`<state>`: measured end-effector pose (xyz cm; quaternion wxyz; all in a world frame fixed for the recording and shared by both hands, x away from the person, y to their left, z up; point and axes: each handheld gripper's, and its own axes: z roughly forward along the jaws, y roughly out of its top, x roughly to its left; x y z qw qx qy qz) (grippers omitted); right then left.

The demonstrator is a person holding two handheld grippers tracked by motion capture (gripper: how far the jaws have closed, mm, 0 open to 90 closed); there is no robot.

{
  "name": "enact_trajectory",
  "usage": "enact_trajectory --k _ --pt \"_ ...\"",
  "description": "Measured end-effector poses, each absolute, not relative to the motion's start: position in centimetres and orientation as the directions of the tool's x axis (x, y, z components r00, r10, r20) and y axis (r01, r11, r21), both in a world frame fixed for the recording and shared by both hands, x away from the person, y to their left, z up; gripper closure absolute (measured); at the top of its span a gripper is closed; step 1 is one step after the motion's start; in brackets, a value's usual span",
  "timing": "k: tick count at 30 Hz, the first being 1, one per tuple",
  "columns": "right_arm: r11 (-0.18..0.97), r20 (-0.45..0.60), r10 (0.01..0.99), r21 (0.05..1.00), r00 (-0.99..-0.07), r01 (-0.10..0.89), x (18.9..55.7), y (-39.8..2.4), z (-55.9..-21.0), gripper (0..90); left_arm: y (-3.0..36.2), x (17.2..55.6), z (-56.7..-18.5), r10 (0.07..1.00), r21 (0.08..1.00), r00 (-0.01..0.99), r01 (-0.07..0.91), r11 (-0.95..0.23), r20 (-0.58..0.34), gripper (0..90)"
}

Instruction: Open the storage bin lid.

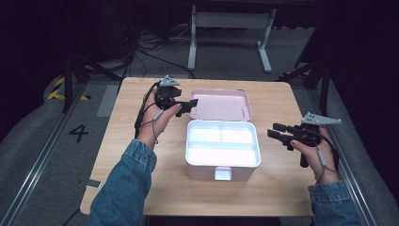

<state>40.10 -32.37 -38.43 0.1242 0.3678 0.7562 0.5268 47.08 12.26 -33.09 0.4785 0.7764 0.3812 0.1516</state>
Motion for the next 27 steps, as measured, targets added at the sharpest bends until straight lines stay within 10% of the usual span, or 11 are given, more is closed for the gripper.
enact_trajectory --k 27 --pt "0.24 0.186 0.704 0.846 -0.685 0.476 40.6 -33.7 -37.8 49.2 20.8 37.5 -33.1 0.758 0.86 0.652 0.399 -0.317 -0.022 23.2"
